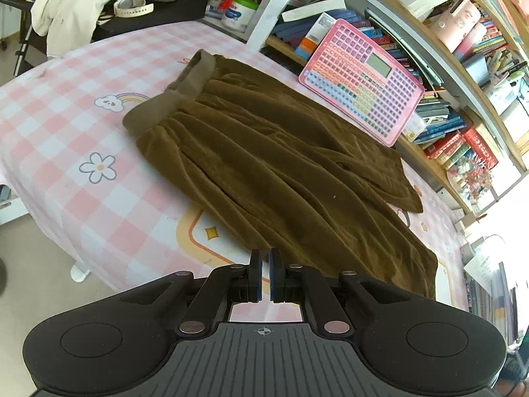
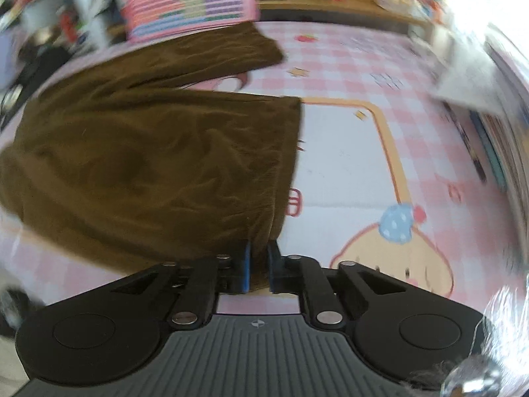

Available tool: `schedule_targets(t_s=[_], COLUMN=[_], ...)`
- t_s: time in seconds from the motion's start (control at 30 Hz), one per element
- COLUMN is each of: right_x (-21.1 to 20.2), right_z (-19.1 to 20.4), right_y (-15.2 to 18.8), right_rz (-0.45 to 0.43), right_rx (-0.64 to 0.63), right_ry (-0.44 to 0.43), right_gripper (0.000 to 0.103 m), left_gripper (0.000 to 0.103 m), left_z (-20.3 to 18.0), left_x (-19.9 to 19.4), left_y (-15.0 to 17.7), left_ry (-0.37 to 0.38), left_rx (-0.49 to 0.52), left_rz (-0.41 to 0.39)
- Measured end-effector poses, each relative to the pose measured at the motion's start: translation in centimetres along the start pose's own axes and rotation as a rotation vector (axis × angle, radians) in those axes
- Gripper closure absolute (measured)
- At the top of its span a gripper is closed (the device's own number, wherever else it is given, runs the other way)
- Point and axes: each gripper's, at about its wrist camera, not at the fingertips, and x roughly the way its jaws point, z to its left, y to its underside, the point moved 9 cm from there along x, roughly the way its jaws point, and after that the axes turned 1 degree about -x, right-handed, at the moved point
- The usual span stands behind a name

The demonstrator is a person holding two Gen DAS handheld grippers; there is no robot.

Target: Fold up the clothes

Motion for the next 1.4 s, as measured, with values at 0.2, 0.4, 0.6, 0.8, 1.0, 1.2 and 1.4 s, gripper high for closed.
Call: schedule_targets(t_s=[0.2,0.4,0.6,0.8,1.0,1.2,1.4], right_x=[-0.3,-0.3,-1.6,-2.1,-0.9,-2.0,-3.5], right_z=[-2.3,-2.8,-1.8,-0.1,-1.6,-2.8,-2.8], right_y=[-0.6,-0.4,-0.4,-0.5,0.5,0.6,-0.6], right_rz=[-0.052,-0.04,-0.078,-0.104,-0.032,-0.04,-0.121], right_rx=[0.018,0.054,0.047,0.008,0.028,0.084,0.138], right_ry=[0.091,0.11,0.111,0.097,0.162,0.237,0.252], right_gripper=[0.098,0.093,0.083,0.08,0.082,0.08,0.083], left_gripper=[0.097,0.097,0.082,0.082,0.081,0.081,0.081], left_z=[-0.2,0.8,3.4,5.4,6.4,8.0,9.3], left_x=[0.2,0.3,0.0,0.2,0.5,1.2,2.3], left_y=[-0.6,-1.2,-2.0,-2.8,-3.9,-5.4,-6.4], left_ry=[0.0,-0.026,-0.087,-0.097,-0.088,-0.085,-0.077], left_rx=[0.021,0.011,-0.046,-0.13,-0.16,-0.202,-0.228], left_rz=[0.006,0.002,-0.03,-0.047,-0.053,-0.053,-0.034])
